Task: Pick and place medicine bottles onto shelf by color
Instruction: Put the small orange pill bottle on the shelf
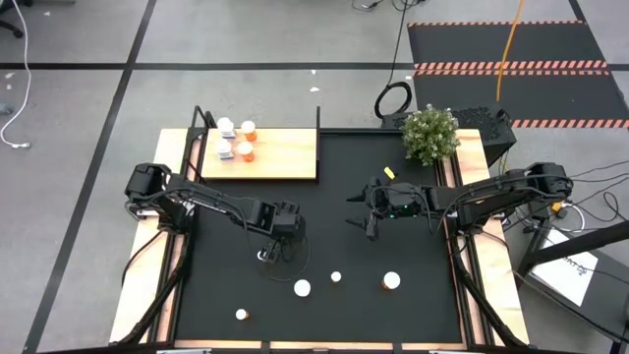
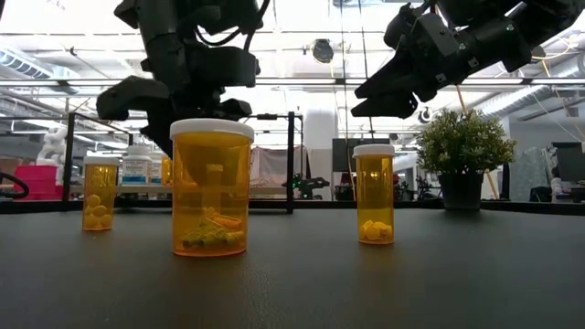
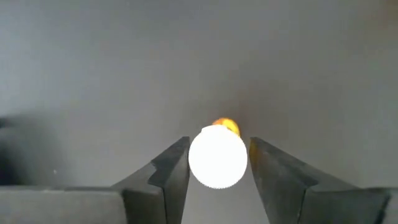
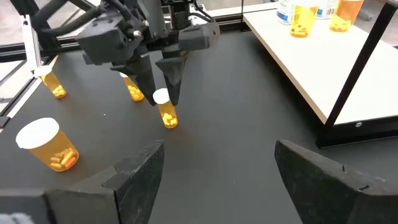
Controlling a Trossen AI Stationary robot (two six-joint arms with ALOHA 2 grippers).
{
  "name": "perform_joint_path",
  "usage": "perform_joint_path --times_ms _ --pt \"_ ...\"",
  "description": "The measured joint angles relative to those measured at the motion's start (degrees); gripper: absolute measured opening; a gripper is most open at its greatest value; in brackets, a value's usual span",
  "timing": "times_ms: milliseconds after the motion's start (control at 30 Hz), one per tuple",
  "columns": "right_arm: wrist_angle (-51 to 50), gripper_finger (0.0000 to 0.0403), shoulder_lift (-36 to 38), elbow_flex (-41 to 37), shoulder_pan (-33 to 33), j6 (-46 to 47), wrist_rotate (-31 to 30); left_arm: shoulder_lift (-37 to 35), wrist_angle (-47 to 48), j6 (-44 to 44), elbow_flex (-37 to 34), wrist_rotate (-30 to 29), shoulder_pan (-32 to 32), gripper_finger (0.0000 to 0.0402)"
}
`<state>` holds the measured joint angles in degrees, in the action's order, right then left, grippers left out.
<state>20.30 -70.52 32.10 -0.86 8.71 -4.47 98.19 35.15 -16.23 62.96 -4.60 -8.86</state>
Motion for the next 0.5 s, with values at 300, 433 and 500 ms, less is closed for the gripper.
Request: perform_joint_path --times_ms 300,433,500 --pt "0.0 0.0302 0.0 0.0 0.0 -0.2 0.0 -0.2 -0.3 0.0 0.0 0.0 0.0 0.013" --pt "0.0 0.0302 0.0 0.0 0.0 -0.2 0.0 -0.2 -0.3 0.0 0.0 0.0 0.0 0.0124" --pt "0.0 0.0302 0.0 0.0 0.0 -0.2 0.0 -0.2 -0.2 0.0 0.0 0.0 0.0 0.0126"
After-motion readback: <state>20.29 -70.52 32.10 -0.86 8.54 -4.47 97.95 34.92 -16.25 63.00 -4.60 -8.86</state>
